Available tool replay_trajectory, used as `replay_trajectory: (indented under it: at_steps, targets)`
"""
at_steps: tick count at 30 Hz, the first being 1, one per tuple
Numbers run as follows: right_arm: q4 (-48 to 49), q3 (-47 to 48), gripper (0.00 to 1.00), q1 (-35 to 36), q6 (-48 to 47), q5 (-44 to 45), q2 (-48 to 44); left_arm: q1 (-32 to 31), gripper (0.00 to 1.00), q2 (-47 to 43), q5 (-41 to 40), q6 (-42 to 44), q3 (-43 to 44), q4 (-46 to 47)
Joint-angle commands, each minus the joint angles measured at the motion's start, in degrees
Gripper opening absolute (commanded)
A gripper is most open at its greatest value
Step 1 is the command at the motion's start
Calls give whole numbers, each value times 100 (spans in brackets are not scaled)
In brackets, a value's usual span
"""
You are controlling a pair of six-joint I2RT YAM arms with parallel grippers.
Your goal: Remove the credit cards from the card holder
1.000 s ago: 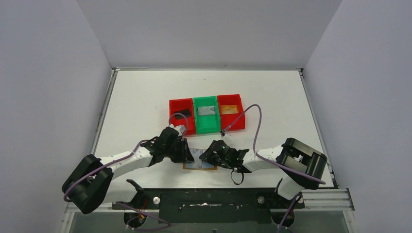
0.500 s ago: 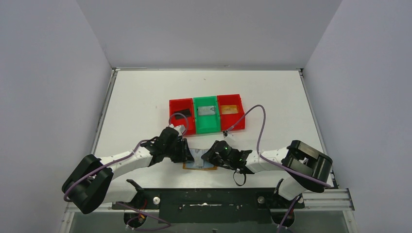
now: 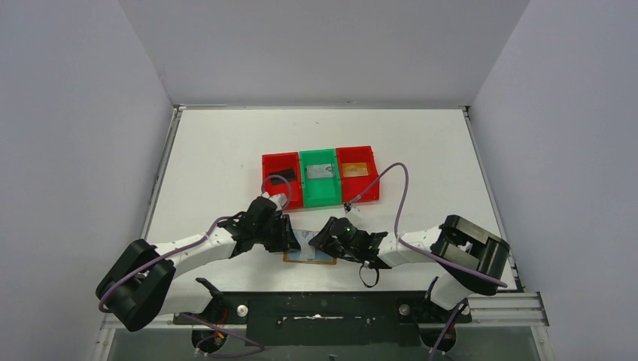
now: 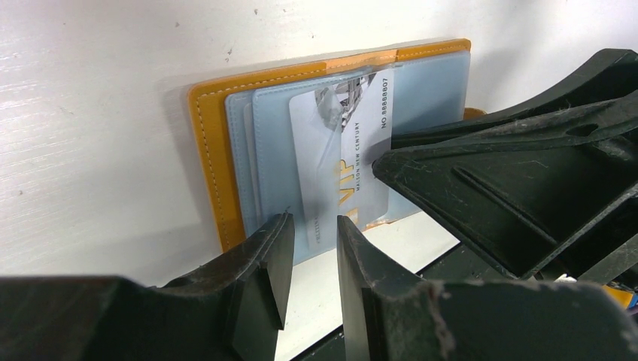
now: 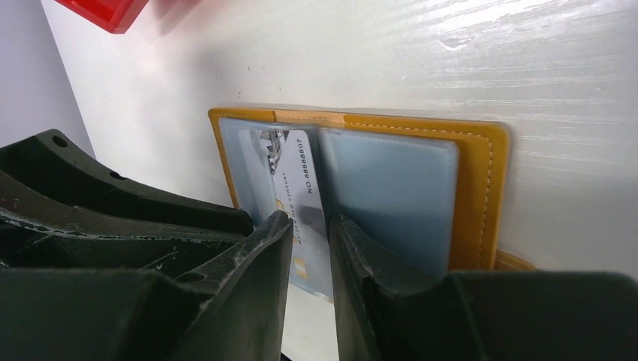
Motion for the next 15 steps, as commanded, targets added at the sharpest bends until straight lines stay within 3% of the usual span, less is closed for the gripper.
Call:
replay_trajectory:
  at_steps: [1, 8, 15]
  targets:
    - [76, 101, 26, -36, -43, 45, 123, -24, 27, 26, -96, 106, 5, -81]
    - [-52, 24, 6, -38, -55, 247, -125, -24, 27, 9, -108, 98, -4, -82]
    - [-183, -99, 1, -40, -70, 487, -484, -25, 27, -2, -126, 90, 9, -90]
